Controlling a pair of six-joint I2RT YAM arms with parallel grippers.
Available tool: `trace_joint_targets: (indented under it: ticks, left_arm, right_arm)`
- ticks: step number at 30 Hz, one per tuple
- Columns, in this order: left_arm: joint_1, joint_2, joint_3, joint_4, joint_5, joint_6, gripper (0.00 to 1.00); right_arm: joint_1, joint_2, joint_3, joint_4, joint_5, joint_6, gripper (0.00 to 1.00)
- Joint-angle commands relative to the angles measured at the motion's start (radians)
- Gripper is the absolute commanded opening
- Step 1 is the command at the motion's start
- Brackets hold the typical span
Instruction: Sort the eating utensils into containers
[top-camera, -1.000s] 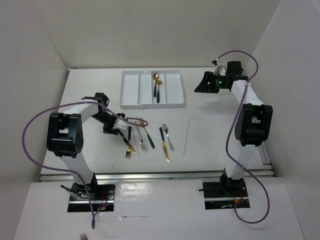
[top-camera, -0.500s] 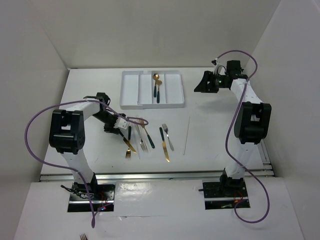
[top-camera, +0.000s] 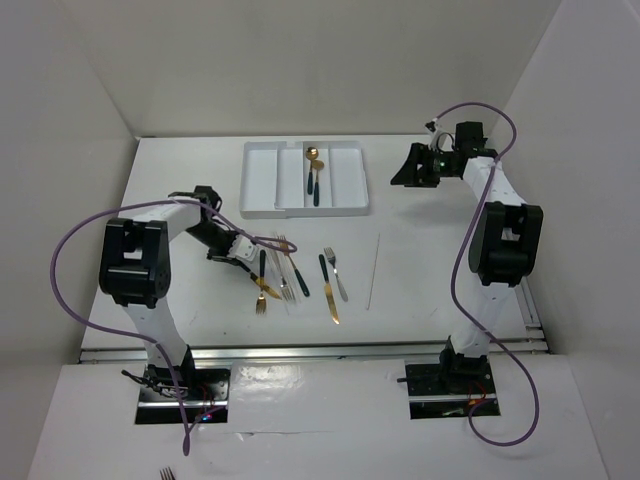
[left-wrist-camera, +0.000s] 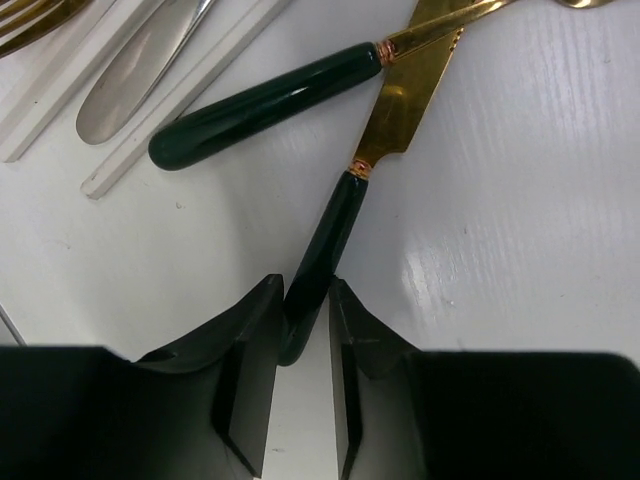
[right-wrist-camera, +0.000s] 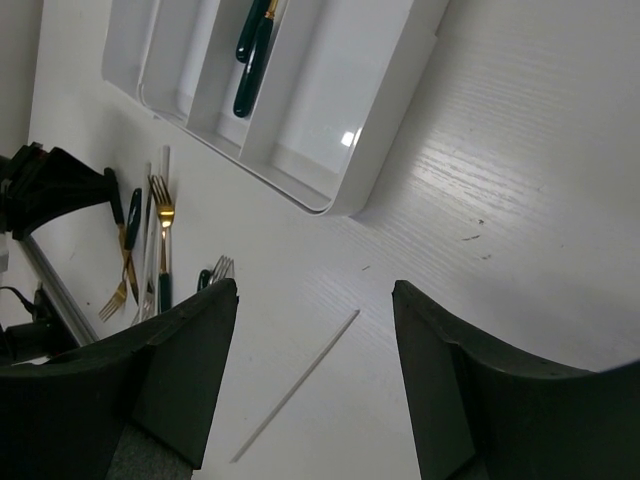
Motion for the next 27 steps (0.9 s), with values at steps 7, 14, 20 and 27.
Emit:
trace_joint_targets:
  ticks: [7, 14, 20, 27]
  left_arm:
    - [-0.021, 0.085, 0.023, -0.07, -0.052, 0.005, 0.07]
    - [-0.021, -0.044, 0.046, -0.03, 0.014, -0.154, 0.0]
    - [-0.012, -0.218, 0.045, -0.03, 0.089, -0.222, 0.0]
    - [-0.012, -0.367, -0.001, -0.131, 0.11, -0.17, 0.0]
  right_arm:
    - [-0.013, 0.013, 0.064, -0.032, -0.035, -0.014, 0.7]
    - [-0.013, 0.013, 0.064, -0.032, -0.046, 0.006, 0.68]
    - [0.005, 0.004, 0.053, -0.023, -0.046, 0.006, 0.67]
    - [0.026, -0.028, 0.044, -0.023, -0.056, 0.006, 0.67]
